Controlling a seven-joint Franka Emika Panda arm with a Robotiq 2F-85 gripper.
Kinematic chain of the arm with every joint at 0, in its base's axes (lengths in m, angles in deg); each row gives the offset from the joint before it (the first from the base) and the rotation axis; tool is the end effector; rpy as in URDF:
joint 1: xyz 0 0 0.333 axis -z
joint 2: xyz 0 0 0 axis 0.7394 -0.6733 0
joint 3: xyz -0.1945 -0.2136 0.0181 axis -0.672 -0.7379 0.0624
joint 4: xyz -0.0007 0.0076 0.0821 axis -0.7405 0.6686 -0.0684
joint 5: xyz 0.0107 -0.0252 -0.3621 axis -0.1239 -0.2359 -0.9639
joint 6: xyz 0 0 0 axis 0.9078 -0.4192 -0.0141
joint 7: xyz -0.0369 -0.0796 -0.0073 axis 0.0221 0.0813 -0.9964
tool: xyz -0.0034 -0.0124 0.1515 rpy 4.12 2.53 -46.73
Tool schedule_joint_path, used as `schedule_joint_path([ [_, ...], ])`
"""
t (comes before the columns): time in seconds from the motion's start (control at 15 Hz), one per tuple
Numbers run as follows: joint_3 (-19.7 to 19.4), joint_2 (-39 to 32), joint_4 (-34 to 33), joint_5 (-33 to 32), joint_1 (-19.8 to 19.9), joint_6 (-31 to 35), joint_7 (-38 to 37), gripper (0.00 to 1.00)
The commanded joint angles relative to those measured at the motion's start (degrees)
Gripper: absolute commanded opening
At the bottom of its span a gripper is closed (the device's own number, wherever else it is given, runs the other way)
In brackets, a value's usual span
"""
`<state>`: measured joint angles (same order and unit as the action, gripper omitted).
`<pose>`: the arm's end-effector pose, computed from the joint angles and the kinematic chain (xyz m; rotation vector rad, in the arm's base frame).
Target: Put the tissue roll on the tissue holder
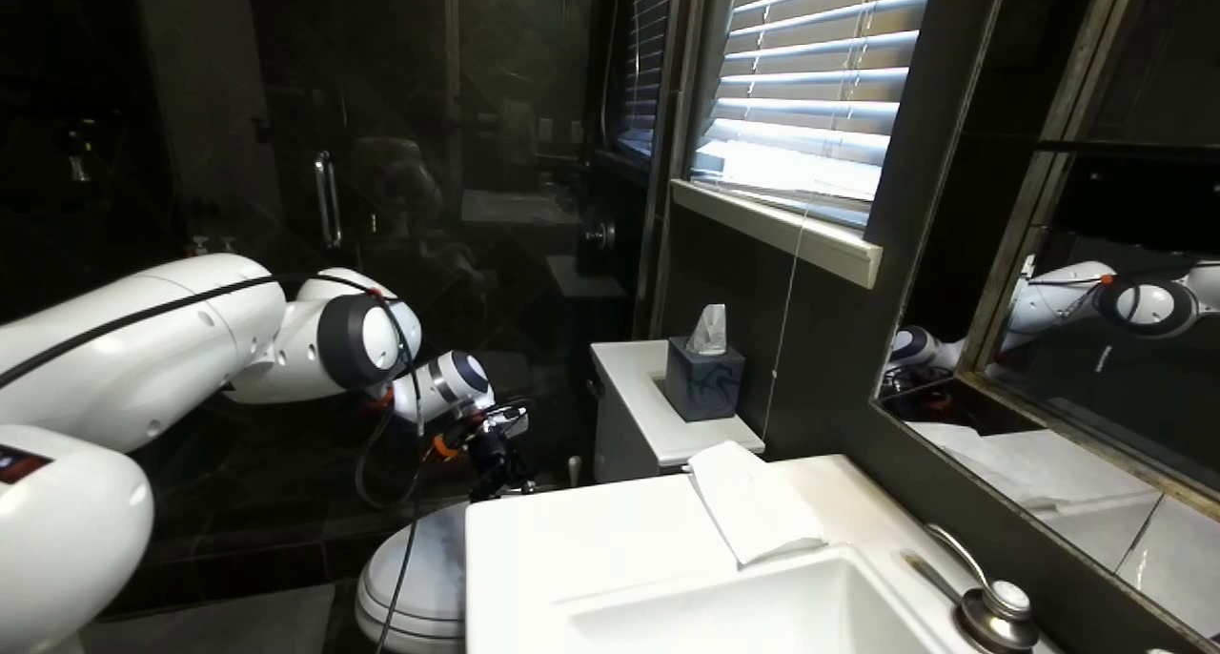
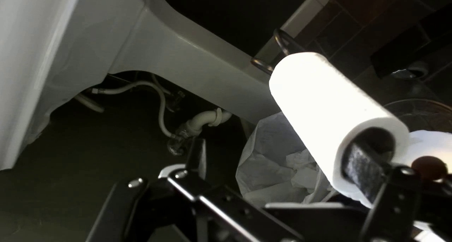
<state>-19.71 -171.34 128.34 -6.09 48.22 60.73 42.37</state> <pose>0.5399 -0.1900 -0.0294 2.0604 -0.5000 -0.9375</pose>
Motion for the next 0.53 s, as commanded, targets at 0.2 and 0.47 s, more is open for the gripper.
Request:
schedule_joint_path([
  [0.2, 0.6, -0.9, -2.5, 0.8, 0.7, 0.0, 1.5, 1.00],
  [0.47, 1.3, -0.9, -2.6, 1.8, 0.9, 1.6, -0.3, 1.00],
])
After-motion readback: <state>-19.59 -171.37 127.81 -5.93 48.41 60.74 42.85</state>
